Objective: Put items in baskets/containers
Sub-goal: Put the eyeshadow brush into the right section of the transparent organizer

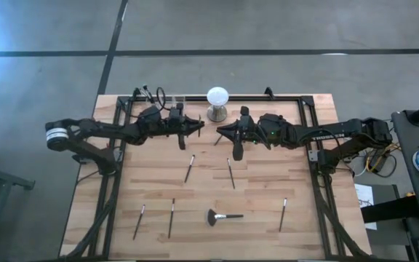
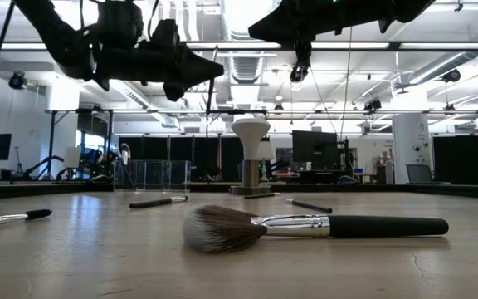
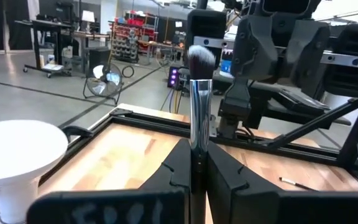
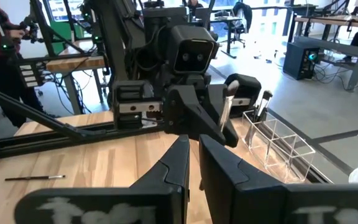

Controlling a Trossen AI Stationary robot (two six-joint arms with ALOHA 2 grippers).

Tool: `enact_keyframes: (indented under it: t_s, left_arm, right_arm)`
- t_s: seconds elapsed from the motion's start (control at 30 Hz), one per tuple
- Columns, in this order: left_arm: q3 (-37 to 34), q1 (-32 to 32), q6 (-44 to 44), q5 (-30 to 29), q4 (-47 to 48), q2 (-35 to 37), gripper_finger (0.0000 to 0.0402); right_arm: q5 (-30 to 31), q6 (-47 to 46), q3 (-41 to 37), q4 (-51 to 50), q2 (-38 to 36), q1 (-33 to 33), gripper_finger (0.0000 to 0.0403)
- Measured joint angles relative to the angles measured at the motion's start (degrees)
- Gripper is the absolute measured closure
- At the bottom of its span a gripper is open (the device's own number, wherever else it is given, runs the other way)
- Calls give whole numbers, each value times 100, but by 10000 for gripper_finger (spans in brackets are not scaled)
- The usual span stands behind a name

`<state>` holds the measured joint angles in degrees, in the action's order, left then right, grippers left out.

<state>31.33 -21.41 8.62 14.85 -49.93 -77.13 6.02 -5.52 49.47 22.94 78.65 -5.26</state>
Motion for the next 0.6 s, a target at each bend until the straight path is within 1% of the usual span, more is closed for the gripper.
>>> enact_keyframes:
  t_s: [0.33, 0.4, 0.47, 0.5, 0.6]
  left_arm:
    - [-2, 126, 1, -15, -10, 27, 383]
    - [-4, 137, 6, -99, -1, 27, 383]
    - [-14, 137, 43, -409, 101, 78, 383]
    - [-20, 132, 31, -701, 221, 129, 383]
    - [-21, 15, -279, -2003, 598, 242, 383]
  right_arm:
    - [-2, 0, 0, -2, 0, 0, 369]
    - [0, 0, 0, -2, 0, 0, 369]
    - [0, 0, -2, -2, 0, 0, 369]
    - [-2, -2, 0, -2, 0, 0, 369]
    - [-1, -2, 0, -2, 0, 0, 369]
